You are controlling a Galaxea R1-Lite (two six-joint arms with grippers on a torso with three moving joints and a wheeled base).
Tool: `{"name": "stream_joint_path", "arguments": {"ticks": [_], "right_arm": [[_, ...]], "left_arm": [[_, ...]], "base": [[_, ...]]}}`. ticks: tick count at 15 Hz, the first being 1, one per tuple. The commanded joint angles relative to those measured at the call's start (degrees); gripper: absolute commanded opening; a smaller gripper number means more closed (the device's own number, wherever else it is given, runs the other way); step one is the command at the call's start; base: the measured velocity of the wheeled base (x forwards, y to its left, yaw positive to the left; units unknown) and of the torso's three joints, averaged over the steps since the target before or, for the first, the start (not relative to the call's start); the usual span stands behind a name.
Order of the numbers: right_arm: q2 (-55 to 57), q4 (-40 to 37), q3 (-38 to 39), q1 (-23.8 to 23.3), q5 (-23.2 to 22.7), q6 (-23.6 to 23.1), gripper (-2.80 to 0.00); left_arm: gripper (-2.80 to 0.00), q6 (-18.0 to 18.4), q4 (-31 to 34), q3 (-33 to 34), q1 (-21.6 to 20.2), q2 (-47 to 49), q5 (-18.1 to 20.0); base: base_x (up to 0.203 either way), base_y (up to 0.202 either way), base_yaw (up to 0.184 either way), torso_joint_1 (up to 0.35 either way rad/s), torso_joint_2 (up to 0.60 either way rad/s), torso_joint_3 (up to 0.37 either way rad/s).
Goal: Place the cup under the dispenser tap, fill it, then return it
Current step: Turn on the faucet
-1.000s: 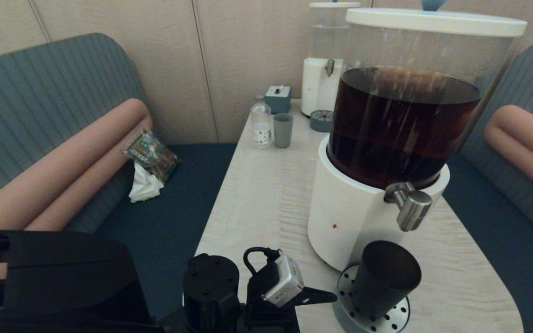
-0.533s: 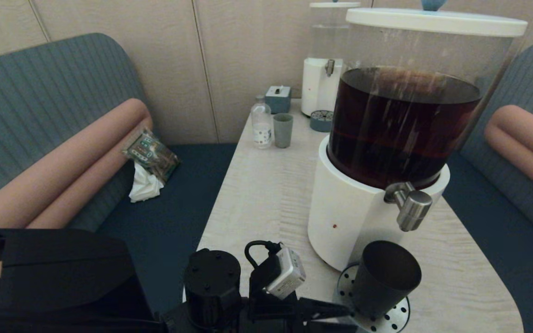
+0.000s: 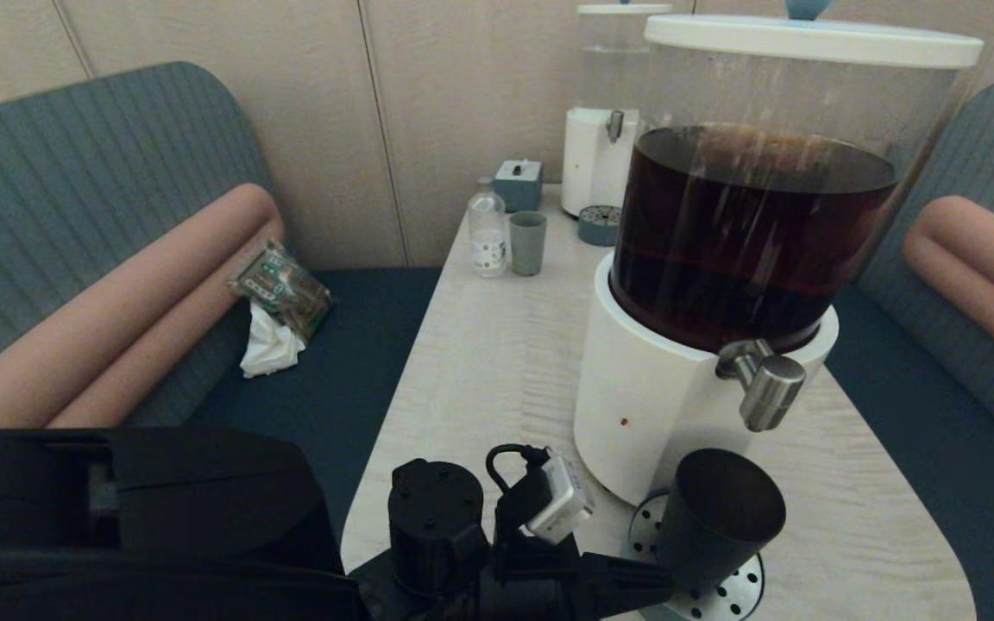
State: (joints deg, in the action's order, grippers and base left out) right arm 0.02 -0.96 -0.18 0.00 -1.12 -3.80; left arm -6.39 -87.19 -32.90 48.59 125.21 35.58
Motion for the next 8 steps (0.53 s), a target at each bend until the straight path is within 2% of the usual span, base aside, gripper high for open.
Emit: {"name": "stream_joint_path", "arguments": {"ticks": [1, 8], "right_arm": [[-0.11, 0.0, -0.05, 0.0, -0.02, -0.06, -2.8], [-0.11, 0.0, 0.01, 0.0, -0.02, -0.06, -2.8]], "left_arm": [[-2.8, -0.06, -0.48, -1.21, 0.01, 2.27, 0.19], [-2.8, -0.2, -0.48, -5.14, 0.0, 5.04, 0.19]], "base": [[0.0, 0.0, 0.0, 0.0, 0.0, 0.0], [0.0, 0.0, 0.0, 0.0, 0.0, 0.0]]}}
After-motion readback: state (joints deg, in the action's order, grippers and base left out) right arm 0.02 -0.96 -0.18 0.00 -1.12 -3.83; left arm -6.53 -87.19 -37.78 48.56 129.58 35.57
